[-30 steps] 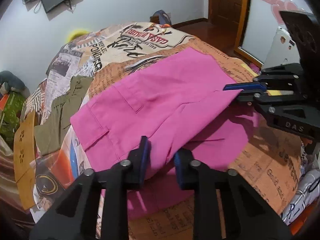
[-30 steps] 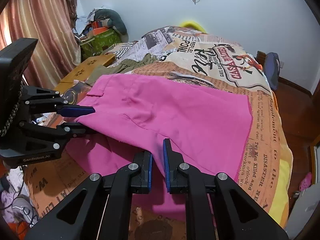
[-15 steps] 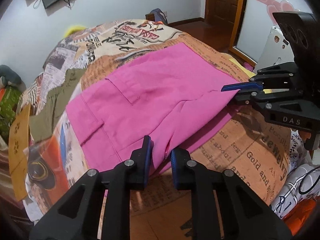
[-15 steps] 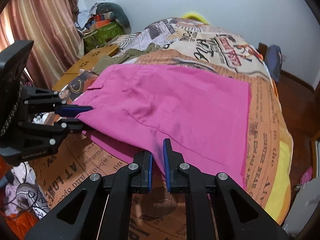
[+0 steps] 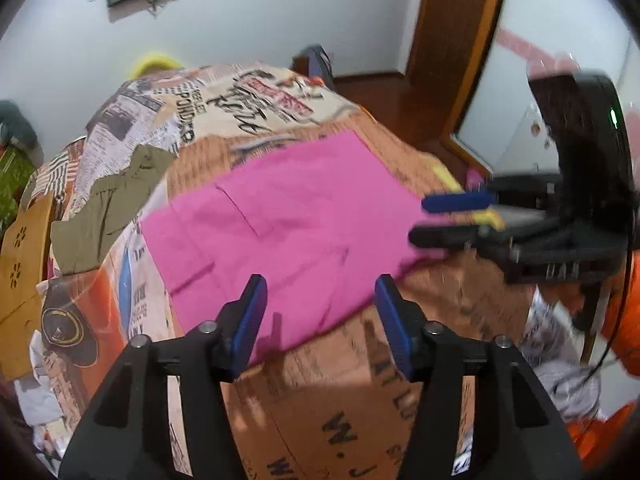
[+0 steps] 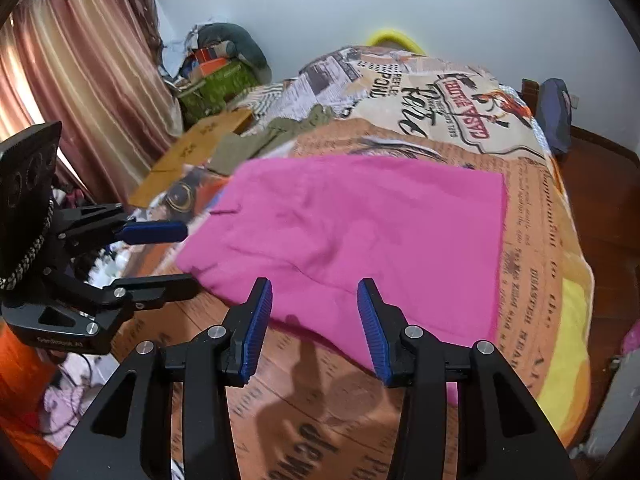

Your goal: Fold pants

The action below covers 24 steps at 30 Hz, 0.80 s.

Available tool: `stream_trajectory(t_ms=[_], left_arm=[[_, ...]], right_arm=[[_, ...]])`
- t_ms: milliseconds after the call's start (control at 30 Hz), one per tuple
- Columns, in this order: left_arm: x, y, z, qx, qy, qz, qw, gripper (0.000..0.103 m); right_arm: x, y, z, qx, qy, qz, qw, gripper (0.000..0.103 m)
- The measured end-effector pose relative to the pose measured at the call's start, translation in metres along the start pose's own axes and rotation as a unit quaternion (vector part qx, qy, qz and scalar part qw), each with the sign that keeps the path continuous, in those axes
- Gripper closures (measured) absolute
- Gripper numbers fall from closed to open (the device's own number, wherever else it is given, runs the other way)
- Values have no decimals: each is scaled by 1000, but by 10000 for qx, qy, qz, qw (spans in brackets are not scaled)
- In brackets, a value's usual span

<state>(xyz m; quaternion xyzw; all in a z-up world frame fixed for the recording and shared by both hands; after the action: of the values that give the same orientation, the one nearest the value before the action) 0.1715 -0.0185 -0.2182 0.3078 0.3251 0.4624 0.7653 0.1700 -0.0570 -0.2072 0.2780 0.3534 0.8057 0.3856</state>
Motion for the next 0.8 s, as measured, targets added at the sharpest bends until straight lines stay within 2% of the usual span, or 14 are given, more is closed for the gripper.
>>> stream_trajectory(t_ms=[133,267,367,433,467,567,633,700,800], left_arm=[[16,-21,-1,146,409,18,9991,46],[40,-50,-25,568,712,125,9958,46],[45,-48,-32,451,699,-40,9965,46],[46,-42,-34,437,641,5,9970,45],[47,-39,-35,430,612,6,9972,42],[61,-33,-45,465,648,255,9965,39],[69,-27,-51,404,782,215,9959,39],[81,-22,-57,419,898,425,9942,33],[90,-23,-68,372,1335,53,9903,31]], right_arm=[[15,-25,-1,221,72,18,9997,60],[14,-55,-18,696,155,-54,9974,60],[4,-59,-25,697,125,-64,9975,60],[-6,-56,-26,712,48,-154,9973,60],[-11,-56,-27,724,13,-196,9972,60],[-32,-54,-34,796,-216,-241,9963,60],[-43,-52,-39,807,-326,-314,9957,60],[-57,-48,-46,833,-474,-473,9943,60],[-78,-43,-57,898,-668,-718,9911,60]])
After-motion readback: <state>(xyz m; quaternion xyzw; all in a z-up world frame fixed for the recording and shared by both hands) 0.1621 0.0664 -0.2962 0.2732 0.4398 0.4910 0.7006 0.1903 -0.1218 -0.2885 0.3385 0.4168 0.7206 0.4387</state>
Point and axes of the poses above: each gripper's, at about its wrist camera, not at the fingertips, and y roughly against the way its jaws point, x to its left, z to its top, the point moved 9 cm from there along -y, roughly the way its jaws point, and after that the axes turned 10 degrees about -z, right-handed, at the moved point
